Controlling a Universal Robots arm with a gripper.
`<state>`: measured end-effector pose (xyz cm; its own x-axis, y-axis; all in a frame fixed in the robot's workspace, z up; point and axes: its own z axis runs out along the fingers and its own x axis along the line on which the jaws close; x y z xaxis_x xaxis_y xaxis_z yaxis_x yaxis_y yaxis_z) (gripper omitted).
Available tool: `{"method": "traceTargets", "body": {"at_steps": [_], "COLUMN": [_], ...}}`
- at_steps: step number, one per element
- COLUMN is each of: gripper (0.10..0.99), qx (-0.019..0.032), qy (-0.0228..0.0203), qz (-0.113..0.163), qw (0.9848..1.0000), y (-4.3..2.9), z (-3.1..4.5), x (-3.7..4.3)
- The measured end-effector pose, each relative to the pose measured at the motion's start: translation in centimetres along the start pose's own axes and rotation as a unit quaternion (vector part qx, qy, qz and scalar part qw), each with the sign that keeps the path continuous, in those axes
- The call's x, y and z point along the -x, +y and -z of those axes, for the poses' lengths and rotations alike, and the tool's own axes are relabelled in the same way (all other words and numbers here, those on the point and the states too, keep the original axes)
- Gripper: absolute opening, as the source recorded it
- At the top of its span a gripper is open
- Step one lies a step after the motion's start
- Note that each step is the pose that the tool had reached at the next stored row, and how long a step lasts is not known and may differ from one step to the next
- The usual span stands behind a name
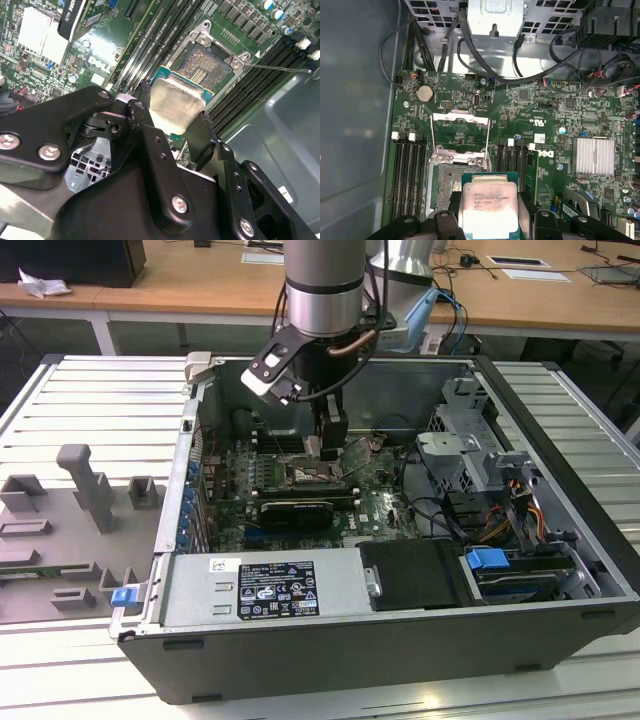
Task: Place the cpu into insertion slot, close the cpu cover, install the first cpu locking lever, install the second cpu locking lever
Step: 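Place the cpu into insertion slot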
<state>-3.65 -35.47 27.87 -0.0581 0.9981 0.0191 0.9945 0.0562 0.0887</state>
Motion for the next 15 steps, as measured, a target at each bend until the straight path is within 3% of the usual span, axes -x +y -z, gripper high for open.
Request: {"method": "traceTargets", "body": {"at_steps": [7, 15], "gripper": [0.529, 0.529], "qx": [0.0001, 0.0001], "qy": [-0.0007, -0.0007], "qz": [-0.007, -0.008], "qw": [1.0000, 1.0000], "y": [-0.07, -0.09], "z": [-0.89, -1.26], "x": [-0.29, -0.45]}}
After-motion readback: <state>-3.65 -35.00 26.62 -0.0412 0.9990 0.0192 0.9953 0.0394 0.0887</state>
